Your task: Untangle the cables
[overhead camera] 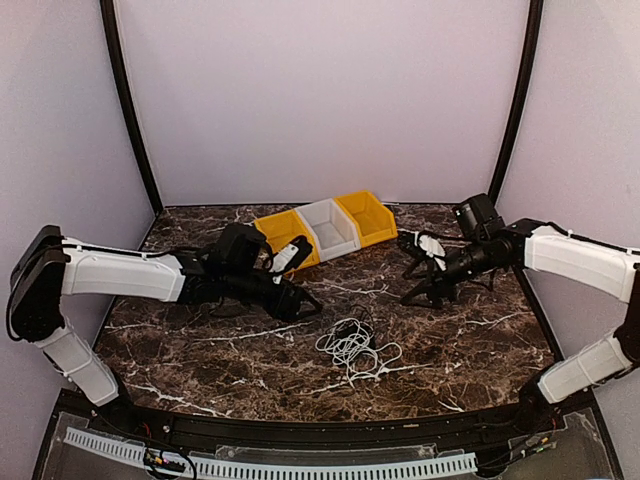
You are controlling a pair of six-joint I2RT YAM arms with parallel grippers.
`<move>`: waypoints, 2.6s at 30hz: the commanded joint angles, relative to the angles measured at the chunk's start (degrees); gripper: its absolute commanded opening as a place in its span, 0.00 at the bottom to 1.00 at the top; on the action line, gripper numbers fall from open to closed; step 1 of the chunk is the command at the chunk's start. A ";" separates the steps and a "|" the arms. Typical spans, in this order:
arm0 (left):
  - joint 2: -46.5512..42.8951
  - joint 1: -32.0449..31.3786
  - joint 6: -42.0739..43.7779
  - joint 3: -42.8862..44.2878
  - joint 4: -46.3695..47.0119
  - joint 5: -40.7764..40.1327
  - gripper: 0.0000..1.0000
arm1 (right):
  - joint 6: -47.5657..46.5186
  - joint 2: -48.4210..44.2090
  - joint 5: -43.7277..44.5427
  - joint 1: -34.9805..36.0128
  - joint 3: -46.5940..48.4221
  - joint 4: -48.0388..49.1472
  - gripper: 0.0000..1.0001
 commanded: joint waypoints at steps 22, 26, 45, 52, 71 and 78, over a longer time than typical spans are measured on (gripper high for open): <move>13.82 -2.58 -9.14 3.64 11.02 4.66 0.29 | 0.73 10.16 0.85 11.28 0.95 3.04 0.46; 15.01 -2.27 -8.92 4.64 10.84 5.69 0.21 | 0.92 10.17 0.91 11.27 1.07 2.96 0.46; 17.66 -1.99 -7.14 7.82 9.52 8.78 0.22 | 1.71 11.14 0.67 11.23 1.22 3.12 0.46; 17.85 -1.87 -6.17 8.97 8.20 9.24 0.06 | 1.71 11.08 0.43 11.27 0.96 3.48 0.46; 15.37 -0.94 -2.57 10.30 1.74 8.60 0.32 | 2.50 17.75 -3.03 12.79 7.92 3.00 0.49; 17.77 -0.89 -0.59 12.14 1.44 11.24 0.26 | 2.74 17.86 -2.49 13.16 7.18 3.16 0.50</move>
